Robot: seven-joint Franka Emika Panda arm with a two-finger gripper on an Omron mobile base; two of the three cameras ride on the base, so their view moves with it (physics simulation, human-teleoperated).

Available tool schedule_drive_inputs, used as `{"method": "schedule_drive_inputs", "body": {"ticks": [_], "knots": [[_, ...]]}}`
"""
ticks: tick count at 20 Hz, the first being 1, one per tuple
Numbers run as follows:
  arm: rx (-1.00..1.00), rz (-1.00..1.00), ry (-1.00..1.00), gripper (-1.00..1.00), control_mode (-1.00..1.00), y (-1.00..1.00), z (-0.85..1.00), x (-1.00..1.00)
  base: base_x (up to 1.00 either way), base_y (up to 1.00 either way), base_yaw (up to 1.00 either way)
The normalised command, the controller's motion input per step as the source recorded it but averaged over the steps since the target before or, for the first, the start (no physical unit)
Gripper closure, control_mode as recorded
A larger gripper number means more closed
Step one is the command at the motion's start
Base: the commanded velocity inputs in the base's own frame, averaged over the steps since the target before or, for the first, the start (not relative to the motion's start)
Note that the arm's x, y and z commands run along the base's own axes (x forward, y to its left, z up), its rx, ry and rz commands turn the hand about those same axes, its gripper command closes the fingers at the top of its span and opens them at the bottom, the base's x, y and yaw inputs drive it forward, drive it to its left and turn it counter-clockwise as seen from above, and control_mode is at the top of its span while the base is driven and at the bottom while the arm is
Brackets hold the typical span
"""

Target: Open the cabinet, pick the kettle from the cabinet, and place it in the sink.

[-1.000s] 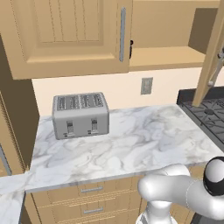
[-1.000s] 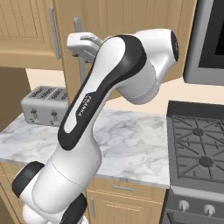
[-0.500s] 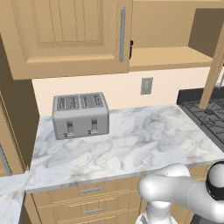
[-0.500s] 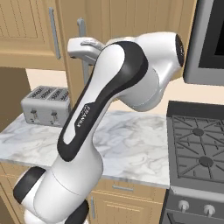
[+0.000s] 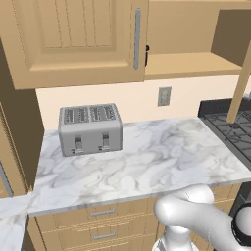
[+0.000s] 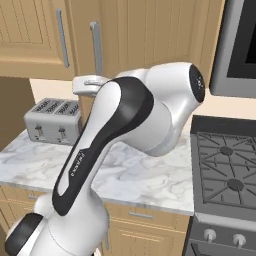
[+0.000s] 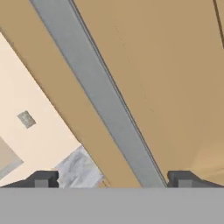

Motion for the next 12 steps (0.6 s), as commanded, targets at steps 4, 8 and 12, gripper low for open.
{"method": "schedule_drive_inputs", "body": {"ticks": [4,8,12], "knots": [[-0.04,-0.03,0.01,-1.00,-1.00,-0.14,-0.61,-0.24,0.00,0.00,0.00],[0.00,-0.05,0.00,-1.00,-1.00,0.03,-0.22,-0.42,0.00,0.00,0.00],[0.00,-0.15,0.00,-1.00,-1.00,0.19,-0.12,-0.48,0.00,0.00,0.00]]}}
